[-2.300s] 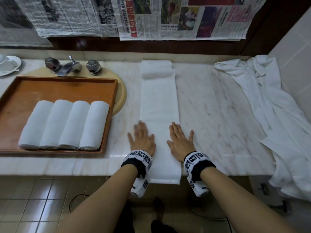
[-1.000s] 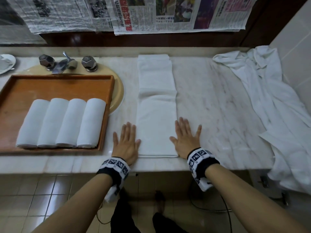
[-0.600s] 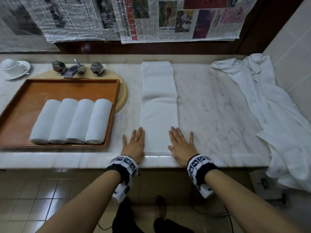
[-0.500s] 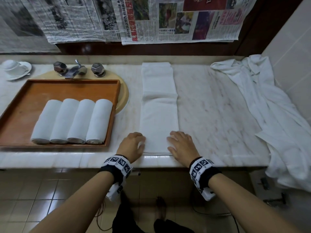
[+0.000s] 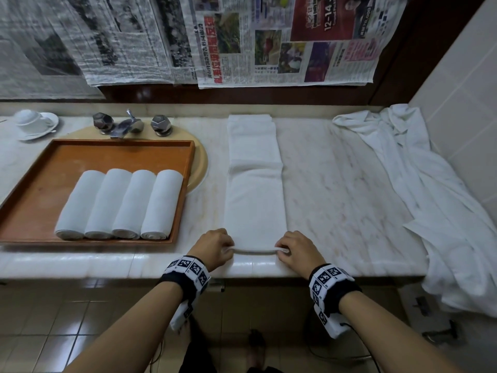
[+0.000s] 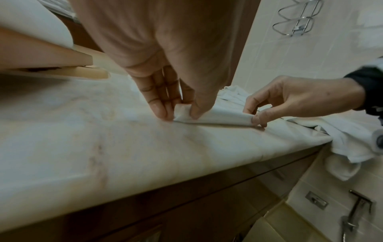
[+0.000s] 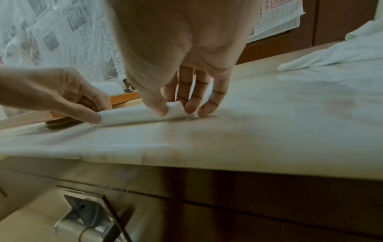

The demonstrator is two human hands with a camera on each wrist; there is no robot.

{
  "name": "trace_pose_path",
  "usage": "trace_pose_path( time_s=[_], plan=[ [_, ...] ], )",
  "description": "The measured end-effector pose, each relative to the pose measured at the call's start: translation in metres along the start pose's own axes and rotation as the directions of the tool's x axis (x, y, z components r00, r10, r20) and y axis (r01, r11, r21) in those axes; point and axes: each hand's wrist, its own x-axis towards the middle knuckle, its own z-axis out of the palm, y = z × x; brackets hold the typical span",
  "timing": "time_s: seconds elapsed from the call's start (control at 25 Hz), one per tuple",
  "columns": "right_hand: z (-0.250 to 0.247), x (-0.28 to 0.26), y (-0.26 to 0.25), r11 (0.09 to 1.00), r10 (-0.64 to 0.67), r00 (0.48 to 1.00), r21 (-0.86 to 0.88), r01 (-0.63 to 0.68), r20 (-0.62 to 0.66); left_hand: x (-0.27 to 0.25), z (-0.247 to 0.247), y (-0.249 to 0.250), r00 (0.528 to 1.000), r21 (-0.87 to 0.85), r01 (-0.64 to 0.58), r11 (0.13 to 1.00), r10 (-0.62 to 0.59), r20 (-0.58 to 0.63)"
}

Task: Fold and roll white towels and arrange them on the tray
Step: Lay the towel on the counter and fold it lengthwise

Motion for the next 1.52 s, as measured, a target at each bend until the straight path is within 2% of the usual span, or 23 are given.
trace_pose_path(
  time_s=[0.24,0.52,0.68,0.8,0.88,0.96,1.08,1.2,1.4,1.52],
  plan=[
    [-0.013,0.007,-0.004,0.998,0.063,0.993,0.014,-0.065,0.096,0.001,-0.004,-0.003,1.000,-0.026,0.013,1.000,-0.013,0.001],
    [-0.022,0.015,-0.006,0.976,0.173,0.976,0.109,-0.187,0.129,0.009,-0.012,0.002,0.986,-0.088,0.169,0.982,-0.169,0.016],
    [-0.016,0.018,-0.014,0.975,0.220,0.972,-0.018,-0.220,0.085,0.014,-0.013,0.010,0.962,-0.095,0.273,0.957,-0.272,0.019],
    [-0.011,0.019,-0.018,0.967,0.217,0.976,-0.143,-0.212,0.020,0.020,-0.013,0.021,0.945,-0.020,0.327,0.945,-0.327,-0.001],
    [-0.006,0.019,-0.019,0.973,0.142,0.988,-0.174,-0.150,-0.056,0.021,-0.010,0.029,0.955,0.100,0.298,0.949,-0.295,-0.042],
    [0.001,0.016,-0.021,0.974,0.022,0.998,-0.223,-0.033,-0.054,0.017,-0.003,0.033,0.972,0.213,0.236,0.948,-0.231,-0.046],
    [0.012,0.010,-0.020,0.983,0.037,0.999,-0.178,-0.041,-0.026,0.011,0.009,0.035,0.981,0.297,0.189,0.936,-0.190,-0.025],
    [0.008,0.005,-0.025,0.991,0.035,0.998,-0.126,-0.040,-0.044,0.009,0.012,0.030,0.988,0.264,0.152,0.952,-0.149,-0.031],
    [-0.003,0.016,-0.022,0.976,0.050,0.998,-0.215,-0.043,0.024,0.018,0.009,0.023,0.997,0.306,0.074,0.949,-0.077,-0.005],
    [-0.009,0.019,-0.012,0.988,0.069,0.997,-0.139,-0.063,0.045,0.016,0.004,0.018,1.000,0.322,0.002,0.947,-0.010,0.025]
  ],
)
